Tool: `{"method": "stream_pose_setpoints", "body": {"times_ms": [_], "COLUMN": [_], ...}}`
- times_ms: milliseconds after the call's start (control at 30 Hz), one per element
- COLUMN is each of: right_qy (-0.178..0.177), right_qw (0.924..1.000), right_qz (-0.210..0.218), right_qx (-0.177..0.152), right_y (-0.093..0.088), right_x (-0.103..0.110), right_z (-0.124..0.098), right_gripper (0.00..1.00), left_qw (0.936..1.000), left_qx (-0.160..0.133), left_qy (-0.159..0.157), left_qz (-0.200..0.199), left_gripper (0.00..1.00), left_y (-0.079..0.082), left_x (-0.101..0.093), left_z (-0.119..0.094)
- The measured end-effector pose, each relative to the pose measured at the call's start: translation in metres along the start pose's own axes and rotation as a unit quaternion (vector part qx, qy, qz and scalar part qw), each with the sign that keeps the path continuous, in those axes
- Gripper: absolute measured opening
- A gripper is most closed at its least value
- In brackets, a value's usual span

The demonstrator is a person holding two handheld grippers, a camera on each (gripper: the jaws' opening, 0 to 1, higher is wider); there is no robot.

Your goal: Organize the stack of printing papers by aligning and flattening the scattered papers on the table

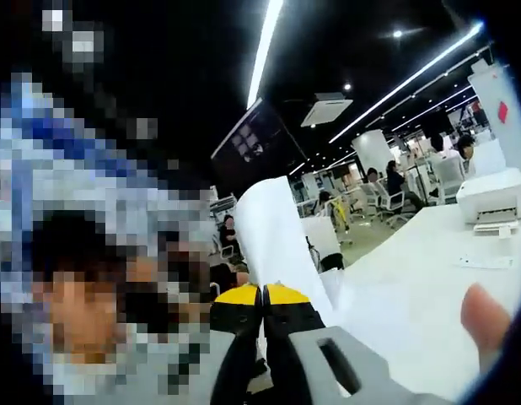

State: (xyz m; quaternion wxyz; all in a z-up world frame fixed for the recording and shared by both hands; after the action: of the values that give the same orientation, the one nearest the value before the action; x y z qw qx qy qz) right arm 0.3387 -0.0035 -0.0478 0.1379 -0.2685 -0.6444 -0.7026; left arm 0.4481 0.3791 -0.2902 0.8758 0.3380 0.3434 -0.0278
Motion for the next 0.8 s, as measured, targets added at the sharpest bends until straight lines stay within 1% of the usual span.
{"method": "stream_pose_setpoints", "body": {"times_ms": [33, 100, 133, 233, 300, 333, 433, 467, 533, 600, 633, 700, 800], "right_qy": [0.004, 0.031, 0.031, 0.043, 0.042, 0.044, 0.03, 0.022, 0.018, 0.007, 0.0, -0.007, -0.013], "right_qw": [1.0, 0.9991, 0.999, 0.9983, 0.998, 0.9977, 0.9975, 0.9959, 0.9948, 0.9942, 0.9923, 0.9907, 0.9876], "right_qz": [0.006, 0.026, 0.03, 0.039, 0.045, 0.05, 0.059, 0.081, 0.091, 0.096, 0.108, 0.121, 0.137], "right_qx": [0.004, 0.008, 0.009, 0.009, 0.009, 0.014, 0.025, 0.031, 0.044, 0.048, 0.06, 0.063, 0.076], "right_y": [0.0, 0.0, 0.0, 0.002, 0.002, 0.001, -0.007, -0.011, -0.018, -0.024, -0.028, -0.032, -0.037], "right_x": [0.003, 0.013, 0.015, 0.021, 0.02, 0.019, 0.0, -0.009, -0.026, -0.044, -0.052, -0.068, -0.084], "right_z": [0.001, 0.005, 0.006, 0.008, 0.01, 0.011, 0.019, 0.021, 0.028, 0.034, 0.036, 0.04, 0.046], "right_gripper": [0.0, 0.0, 0.0, 0.0, 0.0, 0.0, 0.0, 0.0, 0.0, 0.0, 0.0, 0.0, 0.0], "left_qw": [1.0, 1.0, 1.0, 1.0, 1.0, 1.0, 1.0, 1.0, 1.0, 1.0, 1.0, 1.0, 1.0], "left_qx": [-0.001, -0.001, -0.002, -0.003, -0.004, -0.004, -0.005, -0.003, -0.002, -0.002, -0.001, -0.001, 0.002], "left_qy": [0.001, 0.002, 0.002, 0.002, 0.003, 0.004, 0.003, 0.003, 0.003, 0.002, 0.003, 0.004, 0.002], "left_qz": [-0.001, -0.001, -0.002, -0.002, -0.004, -0.004, -0.005, -0.005, -0.005, -0.006, -0.006, -0.007, -0.006], "left_gripper": [0.06, 0.06, 0.06, 0.06, 0.06, 0.06, 0.06, 0.06, 0.06, 0.06, 0.06, 0.06, 0.06], "left_y": [0.001, 0.001, 0.001, -0.001, 0.0, 0.0, 0.0, 0.0, 0.0, 0.001, 0.001, 0.001, 0.0], "left_x": [0.001, 0.002, 0.002, -0.001, 0.0, 0.001, 0.001, 0.001, 0.001, 0.002, 0.003, 0.004, 0.003], "left_z": [0.0, 0.0, 0.0, 0.0, 0.0, 0.0, 0.001, 0.001, 0.001, 0.001, 0.001, 0.001, 0.002]}}
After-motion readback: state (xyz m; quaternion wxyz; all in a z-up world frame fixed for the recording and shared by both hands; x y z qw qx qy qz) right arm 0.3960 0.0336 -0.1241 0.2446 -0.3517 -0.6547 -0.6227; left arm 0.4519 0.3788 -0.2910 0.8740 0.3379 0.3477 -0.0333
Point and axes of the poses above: the point that each gripper's makers call its tool centre point, and the gripper's own axes: z roughly forward along the fingers, x roughly to its left, y roughly out of its top, the point moved 8 cm from there along -z, roughly backward along the fingers, and after that the axes turned 12 degrees about z, right-handed, at the moved point
